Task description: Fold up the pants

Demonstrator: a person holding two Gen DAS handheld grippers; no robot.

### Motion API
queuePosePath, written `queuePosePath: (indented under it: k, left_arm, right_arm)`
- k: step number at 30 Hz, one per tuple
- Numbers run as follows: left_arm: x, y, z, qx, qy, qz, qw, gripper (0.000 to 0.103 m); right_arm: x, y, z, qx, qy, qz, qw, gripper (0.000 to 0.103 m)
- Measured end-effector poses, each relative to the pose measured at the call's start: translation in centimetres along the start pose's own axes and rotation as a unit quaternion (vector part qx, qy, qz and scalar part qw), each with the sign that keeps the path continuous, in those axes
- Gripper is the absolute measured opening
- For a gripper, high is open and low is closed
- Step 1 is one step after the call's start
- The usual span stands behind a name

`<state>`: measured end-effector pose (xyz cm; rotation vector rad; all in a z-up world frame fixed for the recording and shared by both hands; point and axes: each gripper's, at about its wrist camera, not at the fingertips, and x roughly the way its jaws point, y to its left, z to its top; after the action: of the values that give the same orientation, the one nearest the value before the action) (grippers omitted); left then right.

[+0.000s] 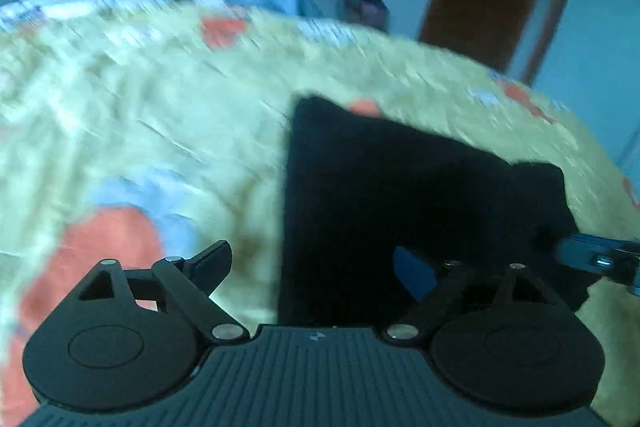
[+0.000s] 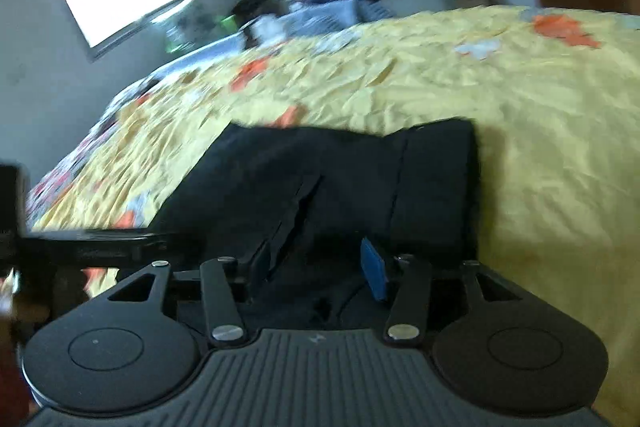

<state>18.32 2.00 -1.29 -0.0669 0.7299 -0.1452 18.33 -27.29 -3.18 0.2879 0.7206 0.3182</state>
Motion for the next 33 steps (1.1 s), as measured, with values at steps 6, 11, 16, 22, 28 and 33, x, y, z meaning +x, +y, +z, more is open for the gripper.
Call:
queuePosePath:
  k: [6, 11, 16, 22, 28, 33]
  left_arm:
    - [-7.2, 0.7, -1.8, 0.045, -0.052, 0.06, 0.9959, 0.101]
    - [-12.8, 1.5, -2.9, 0.085, -0.04, 0.09, 0.9914, 0.101]
    - [-16.2, 3.3, -2.8, 0.055, -0.051, 0.022, 0.9969, 0.103]
    - [-9.9, -0.9, -5.4, 0.041, -0.007, 0.031, 0.9986, 0.102]
    - [-5.7, -2.8, -8.4, 0.004, -0.025, 0.074, 0.9969, 0.101]
    - [-4.7, -3.6, -9.4, 0.035, -0.038, 0.083, 0.9952, 0.101]
  right_arm:
    - [-4.4, 4.7, -1.7, -0.03, -0.019, -0.002, 0.999, 0.097]
    - [-7.2, 7.4, -2.2, 0.009, 0.041, 0.023, 0.999, 0.098]
    - [-11.8, 6.5, -1.4, 0.104, 0.03, 0.225, 0.968, 0.103]
    - [-6.9, 7.5, -4.2, -0.023, 0.012, -0.075, 0.997, 0.103]
    - [-3.1, 8.6, -8.0, -0.058, -0.016, -0.159, 0.986, 0.103]
    - [-2.5, 8.4, -9.7, -0.071, -0.015, -0.178, 0.981, 0.103]
